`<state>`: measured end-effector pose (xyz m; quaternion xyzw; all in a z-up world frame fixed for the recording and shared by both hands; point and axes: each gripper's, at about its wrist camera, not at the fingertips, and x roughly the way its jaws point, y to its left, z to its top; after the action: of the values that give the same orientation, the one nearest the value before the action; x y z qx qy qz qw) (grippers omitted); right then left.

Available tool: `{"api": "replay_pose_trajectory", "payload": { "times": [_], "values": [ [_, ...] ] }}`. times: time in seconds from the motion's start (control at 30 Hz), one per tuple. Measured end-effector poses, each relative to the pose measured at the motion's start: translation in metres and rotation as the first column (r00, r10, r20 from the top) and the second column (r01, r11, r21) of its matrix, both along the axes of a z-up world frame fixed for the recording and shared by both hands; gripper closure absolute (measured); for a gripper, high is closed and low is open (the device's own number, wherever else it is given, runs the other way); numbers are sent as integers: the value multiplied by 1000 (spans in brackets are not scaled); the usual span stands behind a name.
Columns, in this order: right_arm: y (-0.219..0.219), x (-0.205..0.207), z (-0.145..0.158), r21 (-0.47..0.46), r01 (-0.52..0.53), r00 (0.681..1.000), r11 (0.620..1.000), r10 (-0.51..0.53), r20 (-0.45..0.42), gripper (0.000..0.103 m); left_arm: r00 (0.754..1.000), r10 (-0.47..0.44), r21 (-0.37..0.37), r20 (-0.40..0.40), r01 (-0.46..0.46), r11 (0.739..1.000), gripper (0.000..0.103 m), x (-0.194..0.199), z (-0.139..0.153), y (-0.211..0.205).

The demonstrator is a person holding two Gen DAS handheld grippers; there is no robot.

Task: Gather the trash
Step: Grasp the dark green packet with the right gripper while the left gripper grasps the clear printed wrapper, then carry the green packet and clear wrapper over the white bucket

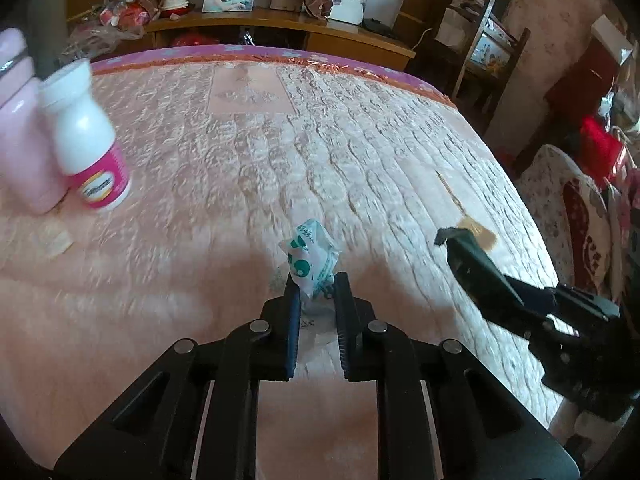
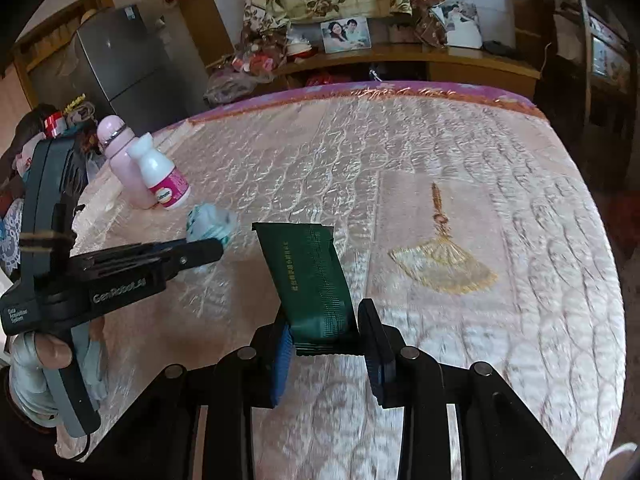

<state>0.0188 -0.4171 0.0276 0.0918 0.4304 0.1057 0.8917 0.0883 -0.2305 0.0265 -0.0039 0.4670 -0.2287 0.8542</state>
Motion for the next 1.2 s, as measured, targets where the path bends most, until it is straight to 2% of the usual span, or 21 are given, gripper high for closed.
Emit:
{"api": "replay_pose_trajectory", "payload": {
  "times": [0.27,0.63,0.93,1.2],
  "values": [
    [-1,-60,3,4,31,999,1000,-31,-11,72,999,-27,23,37,27,999,90,-73,16,-2],
    [-29,-152,8,35,119,993,992,-119,-9,72,991,-100,50,91,95,994,90,-166,29,-36],
    [-60,-217,6,36,200,980,979,-199,-23,72,978,-176,46,108,172,984,90,-217,32,-76],
    [-90,-257,7,43,273,962,961,-273,-23,72,963,-247,56,111,242,969,90,-249,31,-110]
  ]
}}
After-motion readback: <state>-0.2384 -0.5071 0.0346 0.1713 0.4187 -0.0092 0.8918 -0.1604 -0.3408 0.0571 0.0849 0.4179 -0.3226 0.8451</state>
